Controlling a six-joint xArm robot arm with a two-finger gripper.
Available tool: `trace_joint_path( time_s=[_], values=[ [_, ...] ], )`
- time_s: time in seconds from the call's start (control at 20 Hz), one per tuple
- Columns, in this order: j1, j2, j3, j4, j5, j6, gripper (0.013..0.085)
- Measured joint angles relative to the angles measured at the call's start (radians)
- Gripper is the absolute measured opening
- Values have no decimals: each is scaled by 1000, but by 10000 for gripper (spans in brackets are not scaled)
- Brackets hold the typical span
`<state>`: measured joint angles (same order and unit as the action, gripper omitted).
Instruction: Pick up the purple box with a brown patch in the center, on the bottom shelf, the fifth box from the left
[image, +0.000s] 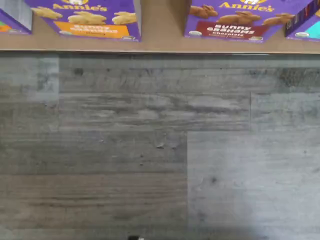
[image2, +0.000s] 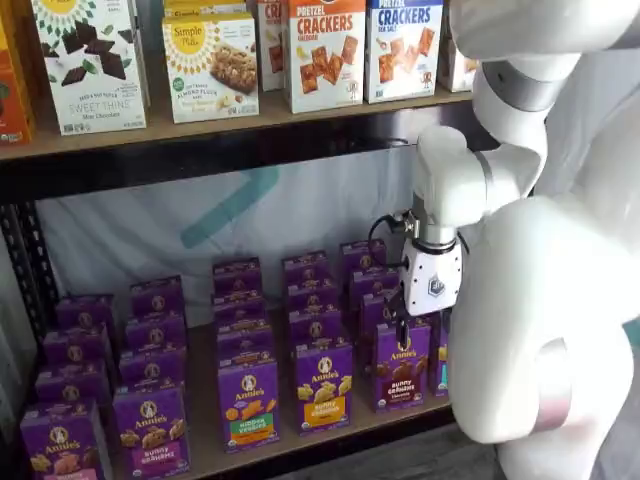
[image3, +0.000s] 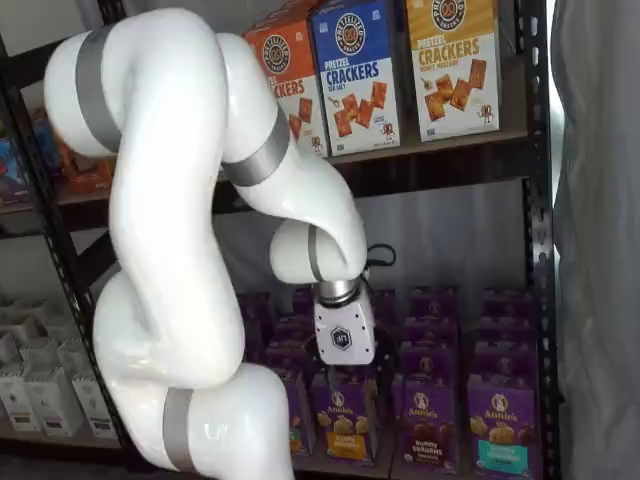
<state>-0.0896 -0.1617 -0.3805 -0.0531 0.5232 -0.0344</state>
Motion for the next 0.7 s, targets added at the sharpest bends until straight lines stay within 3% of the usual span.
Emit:
trace_joint_path(
  time_s=[0.25, 0.45, 0.7],
  values=[
    [-18, 136, -68, 21, -40, -36, 850],
    [-25, 242, -108, 26, -122, -48, 850],
    [-24, 381, -174, 86, -195, -105, 850]
  ],
)
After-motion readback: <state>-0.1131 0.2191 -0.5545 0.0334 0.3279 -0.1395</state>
